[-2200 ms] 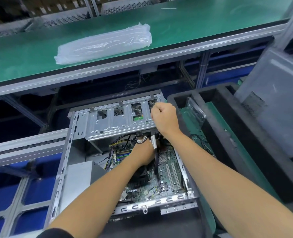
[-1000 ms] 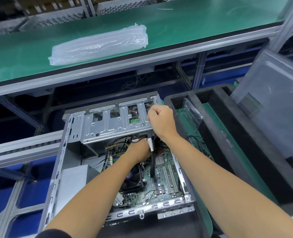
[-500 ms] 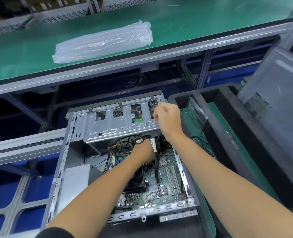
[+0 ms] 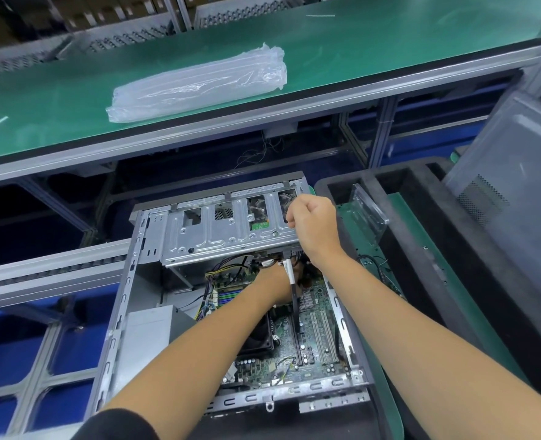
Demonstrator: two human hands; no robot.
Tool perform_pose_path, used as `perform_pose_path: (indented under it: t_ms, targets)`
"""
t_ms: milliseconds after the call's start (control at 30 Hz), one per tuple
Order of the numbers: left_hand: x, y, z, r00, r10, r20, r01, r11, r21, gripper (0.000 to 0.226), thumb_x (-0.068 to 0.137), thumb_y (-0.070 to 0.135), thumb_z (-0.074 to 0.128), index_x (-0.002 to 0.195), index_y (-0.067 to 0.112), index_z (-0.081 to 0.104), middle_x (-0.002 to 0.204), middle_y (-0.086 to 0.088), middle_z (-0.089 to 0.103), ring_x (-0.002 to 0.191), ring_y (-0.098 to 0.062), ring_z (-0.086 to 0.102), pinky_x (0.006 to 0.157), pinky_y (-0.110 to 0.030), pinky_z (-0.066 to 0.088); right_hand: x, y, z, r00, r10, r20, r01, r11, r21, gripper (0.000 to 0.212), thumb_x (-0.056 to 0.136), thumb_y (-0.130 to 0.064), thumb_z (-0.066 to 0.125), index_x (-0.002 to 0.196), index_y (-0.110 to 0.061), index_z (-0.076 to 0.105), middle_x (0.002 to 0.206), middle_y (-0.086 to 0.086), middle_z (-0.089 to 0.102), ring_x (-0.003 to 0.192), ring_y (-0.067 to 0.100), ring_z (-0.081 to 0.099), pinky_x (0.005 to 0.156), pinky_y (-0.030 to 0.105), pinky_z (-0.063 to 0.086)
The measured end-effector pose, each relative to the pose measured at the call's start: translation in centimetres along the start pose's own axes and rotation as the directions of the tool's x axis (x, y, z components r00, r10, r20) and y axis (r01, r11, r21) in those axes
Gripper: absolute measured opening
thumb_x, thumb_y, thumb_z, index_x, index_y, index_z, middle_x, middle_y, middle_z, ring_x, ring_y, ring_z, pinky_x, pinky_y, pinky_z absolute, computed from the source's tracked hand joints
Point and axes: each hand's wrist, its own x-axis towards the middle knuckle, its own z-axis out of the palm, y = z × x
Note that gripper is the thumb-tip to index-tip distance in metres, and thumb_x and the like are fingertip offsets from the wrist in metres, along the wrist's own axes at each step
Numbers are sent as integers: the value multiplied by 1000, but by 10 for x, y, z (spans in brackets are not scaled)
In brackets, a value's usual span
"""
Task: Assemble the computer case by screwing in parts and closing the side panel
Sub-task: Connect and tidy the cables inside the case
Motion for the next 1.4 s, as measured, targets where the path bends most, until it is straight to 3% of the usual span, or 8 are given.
perform_pose_path:
  t_ms: [167,333,500,733,900,1033,1233,1400]
  targets:
    - [2,-1,2,1000,5,-6,-5,998,60,32,91,22,47,120,9,44,115,-12,54,102,-30,55,68,-35,42,-1,0,1,1000,-6,0,6,1000,-15,24,83,6,44,62,16,52,69,35,51,59,19,42,56,30,34]
    - [4,-3,3,998,55,-6,-54,989,141,36,89,18,48,123,10,41,115,-11,52,101,-29,56,61,-33,39,-1,0,0,1000,-15,6,15,1000,-25,25,84,6,44,63,17,51,67,34,50,59,20,40,56,30,32]
    - [6,-3,6,999,6,-37,-5,999,39,29,89,21,48,116,10,46,114,-8,51,98,-28,56,62,-33,40,0,2,1,999,-35,11,36,998,-53,25,84,6,44,63,17,51,68,34,51,61,21,42,58,31,34]
    - [3,-7,6,999,19,-34,-19,1000,-5,9,90,12,49,95,11,42,71,3,35,75,-22,44,60,-32,34,2,3,2,999,-43,6,43,996,-79,26,85,4,45,63,16,52,67,33,52,61,21,42,59,31,35]
    - [4,-7,6,996,66,-55,-66,998,2,21,90,12,47,111,9,47,104,-9,50,80,-22,46,59,-31,36,2,4,2,999,-50,16,51,994,-93,26,85,4,45,63,16,52,68,33,52,61,21,42,59,31,34]
    - [5,-4,3,995,90,-48,-90,996,10,21,89,13,46,109,8,49,101,-11,51,80,-22,46,47,-26,29,3,4,2,998,-59,16,60,994,-93,25,84,5,45,63,16,52,68,33,52,61,21,42,58,31,34]
    - [-5,-16,5,995,88,-42,-88,996,-6,9,89,19,47,97,17,44,108,-7,52,93,-25,52,60,-32,37,2,3,2,998,-62,19,64,993,-99,25,84,5,45,63,16,52,67,33,52,61,21,42,57,30,34]
    - [1,-7,4,998,39,-55,-40,999,-7,28,91,12,46,119,8,46,112,-11,53,97,-28,55,60,-33,37,2,3,3,998,-57,19,59,994,-95,26,84,4,45,63,17,52,66,33,52,60,21,41,57,30,33]
